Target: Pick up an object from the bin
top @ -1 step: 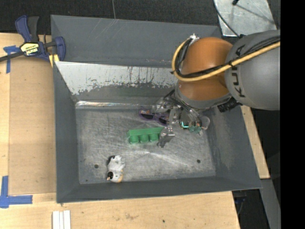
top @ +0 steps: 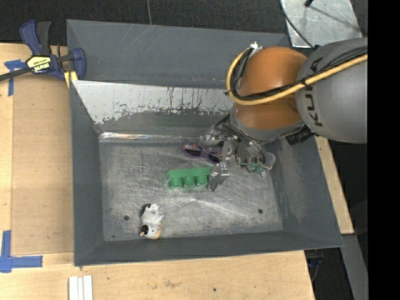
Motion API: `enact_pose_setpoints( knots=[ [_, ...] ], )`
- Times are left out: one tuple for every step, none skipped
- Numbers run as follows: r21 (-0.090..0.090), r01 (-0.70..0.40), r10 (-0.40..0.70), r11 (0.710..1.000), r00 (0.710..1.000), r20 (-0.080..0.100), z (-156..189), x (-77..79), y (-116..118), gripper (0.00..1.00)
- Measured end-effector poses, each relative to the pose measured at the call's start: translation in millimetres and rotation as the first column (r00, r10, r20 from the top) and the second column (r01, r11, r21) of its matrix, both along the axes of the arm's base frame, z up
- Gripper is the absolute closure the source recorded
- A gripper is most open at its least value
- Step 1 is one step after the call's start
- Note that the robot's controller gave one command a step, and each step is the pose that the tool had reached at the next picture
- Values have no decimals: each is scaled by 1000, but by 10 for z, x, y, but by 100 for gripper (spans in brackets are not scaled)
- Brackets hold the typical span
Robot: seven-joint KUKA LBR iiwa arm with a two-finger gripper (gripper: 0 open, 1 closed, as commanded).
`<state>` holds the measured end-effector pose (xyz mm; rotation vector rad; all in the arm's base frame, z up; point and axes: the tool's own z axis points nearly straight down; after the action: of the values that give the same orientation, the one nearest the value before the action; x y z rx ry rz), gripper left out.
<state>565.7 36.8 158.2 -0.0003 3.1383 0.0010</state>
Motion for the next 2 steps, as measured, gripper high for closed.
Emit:
enact_pose_setpoints(
  knots=[
    [0, 52, -52, 999, 999, 0, -349, 131, 194, 0],
    [-1, -3, 3, 1000, 1000, -2, -472, 143, 293, 0]
  ],
)
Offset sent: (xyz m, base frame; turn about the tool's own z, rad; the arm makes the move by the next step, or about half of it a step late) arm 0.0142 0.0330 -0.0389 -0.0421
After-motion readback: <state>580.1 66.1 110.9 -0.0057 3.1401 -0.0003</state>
